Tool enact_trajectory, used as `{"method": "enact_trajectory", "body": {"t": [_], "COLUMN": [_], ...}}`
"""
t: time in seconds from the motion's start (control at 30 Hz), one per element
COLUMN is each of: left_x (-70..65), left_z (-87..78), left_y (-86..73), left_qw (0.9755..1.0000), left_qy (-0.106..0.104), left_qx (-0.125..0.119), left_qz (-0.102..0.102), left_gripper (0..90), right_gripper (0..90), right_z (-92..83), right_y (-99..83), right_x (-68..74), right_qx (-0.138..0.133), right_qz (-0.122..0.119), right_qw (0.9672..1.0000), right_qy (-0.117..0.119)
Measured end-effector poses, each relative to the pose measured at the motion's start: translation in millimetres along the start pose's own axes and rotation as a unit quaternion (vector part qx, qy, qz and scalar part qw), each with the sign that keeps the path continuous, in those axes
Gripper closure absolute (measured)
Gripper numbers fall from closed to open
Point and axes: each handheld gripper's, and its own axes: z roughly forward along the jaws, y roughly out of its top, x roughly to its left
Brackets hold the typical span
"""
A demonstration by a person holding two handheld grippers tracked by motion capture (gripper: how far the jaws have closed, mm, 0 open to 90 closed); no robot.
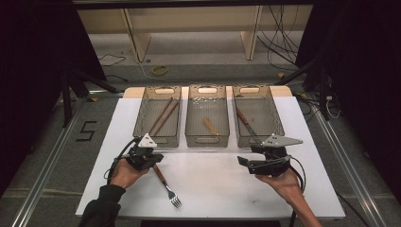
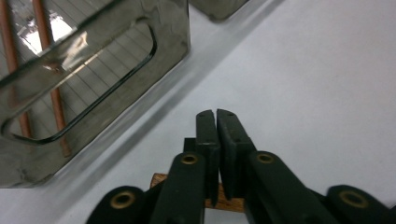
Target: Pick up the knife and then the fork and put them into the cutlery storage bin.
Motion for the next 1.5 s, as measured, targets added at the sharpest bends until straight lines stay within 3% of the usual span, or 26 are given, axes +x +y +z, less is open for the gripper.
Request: {"method": "enact_trajectory", "body": {"t": [0.3,0.6,1.0,1.2,1.3,1.43,1.5], "left_x": [15.0,18.1,18.3,10.9,8.2,7.7,7.5], "left_z": [9.2,13.4,-15.6,-29.3,-32.8,-40.2,-44.1], "left_y": [-5.0,-8.6,-37.0,-49.5,-49.2,-45.7,-44.0], "left_qw": [0.9996,0.9983,0.9931,0.9893,0.989,0.9889,0.9889], "left_qy": [-0.001,-0.001,-0.012,-0.032,-0.04,-0.049,-0.047], "left_qx": [0.025,0.056,0.111,0.14,0.142,0.14,0.141], "left_qz": [-0.012,-0.017,-0.037,-0.026,-0.015,0.001,0.008], "left_gripper": [89.0,89.0,89.0,88.9,88.4,75.7,64.5], "right_gripper": [30.4,30.4,30.5,30.6,30.6,30.5,30.6], "right_z": [1.9,3.4,1.9,2.4,2.8,3.0,2.9], "right_y": [-9.2,-11.0,-13.4,-14.1,-14.2,-13.9,-13.9], "right_x": [6.5,9.1,9.6,11.0,11.7,12.3,12.3], "right_qx": [0.009,0.013,0.02,0.02,0.023,0.022,0.022], "right_qz": [-0.002,-0.003,-0.002,-0.005,-0.006,-0.008,-0.008], "right_qw": [0.9999,0.9998,0.9997,0.9997,0.9996,0.9996,0.9996], "right_qy": [0.011,0.015,0.015,0.015,0.014,0.016,0.016]}}
